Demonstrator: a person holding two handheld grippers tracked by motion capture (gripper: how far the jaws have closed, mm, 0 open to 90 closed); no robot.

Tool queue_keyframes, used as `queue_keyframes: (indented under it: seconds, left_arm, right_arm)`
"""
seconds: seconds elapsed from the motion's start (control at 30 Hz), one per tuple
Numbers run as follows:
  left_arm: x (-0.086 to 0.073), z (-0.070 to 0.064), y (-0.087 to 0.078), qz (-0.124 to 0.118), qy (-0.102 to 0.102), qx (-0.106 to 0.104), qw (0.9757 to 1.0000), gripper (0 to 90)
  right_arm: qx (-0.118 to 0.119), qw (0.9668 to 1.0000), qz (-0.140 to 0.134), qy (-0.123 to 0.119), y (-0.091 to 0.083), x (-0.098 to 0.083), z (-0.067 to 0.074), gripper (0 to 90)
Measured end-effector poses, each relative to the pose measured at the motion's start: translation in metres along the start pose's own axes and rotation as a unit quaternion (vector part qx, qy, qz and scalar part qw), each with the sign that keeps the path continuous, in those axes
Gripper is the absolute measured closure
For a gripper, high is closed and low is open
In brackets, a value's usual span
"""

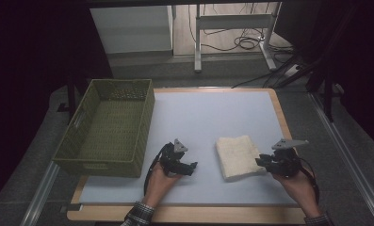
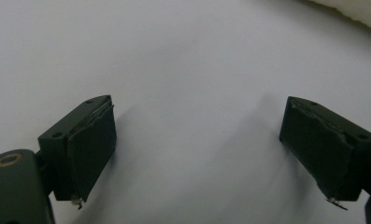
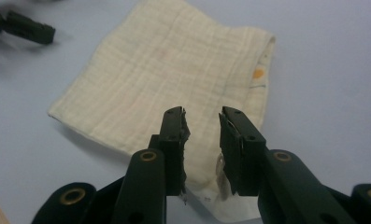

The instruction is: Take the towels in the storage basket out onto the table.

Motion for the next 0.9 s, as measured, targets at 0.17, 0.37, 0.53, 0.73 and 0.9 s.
queue_keyframes:
  seconds: [0.17, 0.37, 0.53, 0.73, 0.9]
  left_arm:
    - [0.0, 0.0, 0.0, 0.0, 0.002, 0.0, 1.0, 11.2]
    - [0.0, 0.0, 0.0, 0.0, 0.002, 0.0, 1.0, 11.2]
    - [0.0, 0.0, 0.0, -0.002, 0.001, 0.0, 1.0, 11.2]
    - [0.0, 0.0, 0.0, 0.001, 0.002, 0.001, 1.0, 11.2]
    - [0.0, 0.0, 0.0, 0.0, 0.002, 0.001, 1.0, 11.2]
  right_arm:
    - [-0.02, 0.9993, 0.031, 0.007, 0.018, -0.012, -0.005, 62.5]
    - [-0.019, 0.9995, 0.026, -0.003, 0.016, -0.012, 0.002, 85.8]
    - [-0.009, 0.9998, 0.011, -0.012, 0.007, 0.004, 0.008, 86.7]
    - [-0.011, 0.9997, 0.005, -0.02, -0.004, 0.016, 0.009, 86.7]
    - [-0.018, 0.9998, 0.004, -0.01, -0.013, 0.015, -0.001, 86.7]
Point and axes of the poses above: each handheld gripper's, and its own axes: y roughly forward along the jaws, x roughly out of its top, z roughly to its left, the point moved 5 cm from there along y, roughly forward along the jaws, and after that the axes turned 1 degree about y, right-handed, at the moved point
